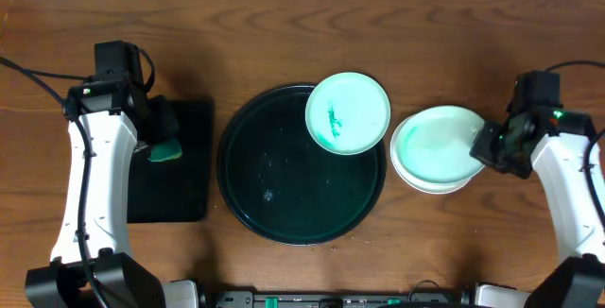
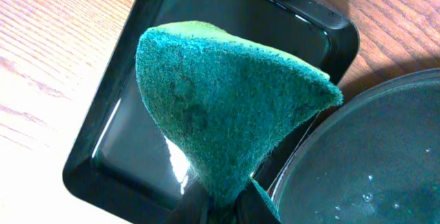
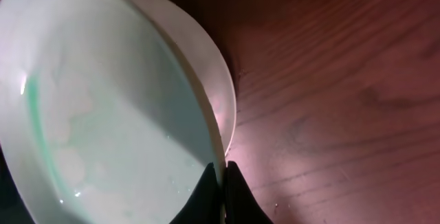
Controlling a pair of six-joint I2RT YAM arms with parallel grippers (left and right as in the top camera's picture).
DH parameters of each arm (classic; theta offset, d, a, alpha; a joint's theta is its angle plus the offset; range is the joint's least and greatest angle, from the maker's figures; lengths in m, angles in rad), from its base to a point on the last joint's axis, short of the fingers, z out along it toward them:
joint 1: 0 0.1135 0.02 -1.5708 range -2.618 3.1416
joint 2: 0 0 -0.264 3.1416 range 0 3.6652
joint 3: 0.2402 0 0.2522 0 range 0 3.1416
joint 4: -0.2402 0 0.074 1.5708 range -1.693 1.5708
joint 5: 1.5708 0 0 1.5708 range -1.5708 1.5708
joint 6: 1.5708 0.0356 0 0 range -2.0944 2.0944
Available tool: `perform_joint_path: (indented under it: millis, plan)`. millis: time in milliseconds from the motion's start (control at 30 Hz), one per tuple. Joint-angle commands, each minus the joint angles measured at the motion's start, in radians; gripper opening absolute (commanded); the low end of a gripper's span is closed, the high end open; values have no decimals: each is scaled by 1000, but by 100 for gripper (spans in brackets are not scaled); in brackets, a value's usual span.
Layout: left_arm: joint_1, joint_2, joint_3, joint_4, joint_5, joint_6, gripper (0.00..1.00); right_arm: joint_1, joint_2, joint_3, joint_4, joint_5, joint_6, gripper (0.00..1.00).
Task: Clean dirty plates on tray and stack at the side
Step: 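Carry the green plate right and set it on the white plate, then move the right gripper to the last green plate and grip its rim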
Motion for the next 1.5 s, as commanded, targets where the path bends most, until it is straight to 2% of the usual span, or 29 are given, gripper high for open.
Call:
perform_joint_path:
  millis: [0,133,333,467,700,900,1033,1100,1200,1267,1300,1467]
  plan:
    - [4,6,-5,1,0,-6,7,-7,-5,-47,37,14,0,9]
    - [4,6,-5,0,0,-6,7,-3,-5,-55,68,-9,-18,24]
    - [4,6,-5,0,0,-6,7,26,-5,-25,125,-163,-114,33]
    - [4,6,-5,0,0,-6,7,58,30,87,122,-282,-212,43]
    - [4,6,-5,5,0,-6,7,198,325,481,-23,-309,-408,50]
    - [4,6,-5,6,-1,-6,7,298,590,695,-36,-312,-434,51]
    - [4,6,-5,5,-1,-6,7,346,698,718,11,-309,-438,48]
    - [4,6,-5,5,-1,-5,7,363,735,718,29,-308,-440,44]
    - [4,6,-5,5,-1,-6,7,371,756,718,36,-308,-440,28]
    - [4,6,-5,5,-1,-6,8,371,754,719,37,-308,-437,9]
    - [4,6,-5,5,-1,-6,7,371,749,724,31,-308,-431,4]
    - [4,6,-5,5,-1,-6,7,386,698,755,-16,-308,-428,1]
